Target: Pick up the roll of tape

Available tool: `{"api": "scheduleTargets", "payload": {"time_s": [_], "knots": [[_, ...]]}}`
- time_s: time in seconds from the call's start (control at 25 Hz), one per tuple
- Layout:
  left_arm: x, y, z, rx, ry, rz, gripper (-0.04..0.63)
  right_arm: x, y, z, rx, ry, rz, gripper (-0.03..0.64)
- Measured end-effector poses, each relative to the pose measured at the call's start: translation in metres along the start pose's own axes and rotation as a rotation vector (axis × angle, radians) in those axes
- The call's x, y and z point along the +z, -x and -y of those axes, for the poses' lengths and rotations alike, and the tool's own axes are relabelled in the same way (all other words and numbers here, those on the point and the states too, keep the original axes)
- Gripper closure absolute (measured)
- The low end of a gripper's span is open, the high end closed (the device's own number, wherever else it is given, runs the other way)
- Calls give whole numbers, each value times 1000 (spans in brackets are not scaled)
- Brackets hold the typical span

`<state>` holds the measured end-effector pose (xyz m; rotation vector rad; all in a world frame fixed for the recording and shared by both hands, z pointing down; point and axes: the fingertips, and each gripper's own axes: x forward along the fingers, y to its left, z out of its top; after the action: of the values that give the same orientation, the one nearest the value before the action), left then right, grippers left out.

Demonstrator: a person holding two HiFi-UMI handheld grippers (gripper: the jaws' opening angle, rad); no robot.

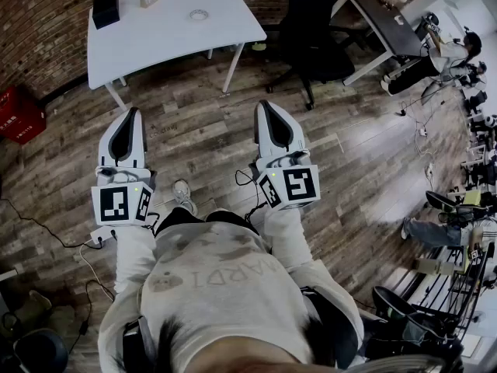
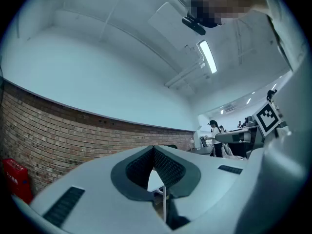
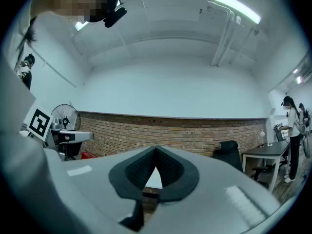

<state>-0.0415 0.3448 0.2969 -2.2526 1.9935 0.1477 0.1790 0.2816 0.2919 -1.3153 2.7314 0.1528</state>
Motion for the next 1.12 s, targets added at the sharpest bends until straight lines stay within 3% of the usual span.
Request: {"api": "scheduleTargets", "payload": {"time_s": [0.56, 1.12], "knots": [[-4, -26, 3, -27, -3, -14, 589, -8, -12, 17, -25, -22, -2, 607], [-13, -109, -40, -80, -5, 0, 589, -18, -95, 31, -35, -9, 18, 606]]}}
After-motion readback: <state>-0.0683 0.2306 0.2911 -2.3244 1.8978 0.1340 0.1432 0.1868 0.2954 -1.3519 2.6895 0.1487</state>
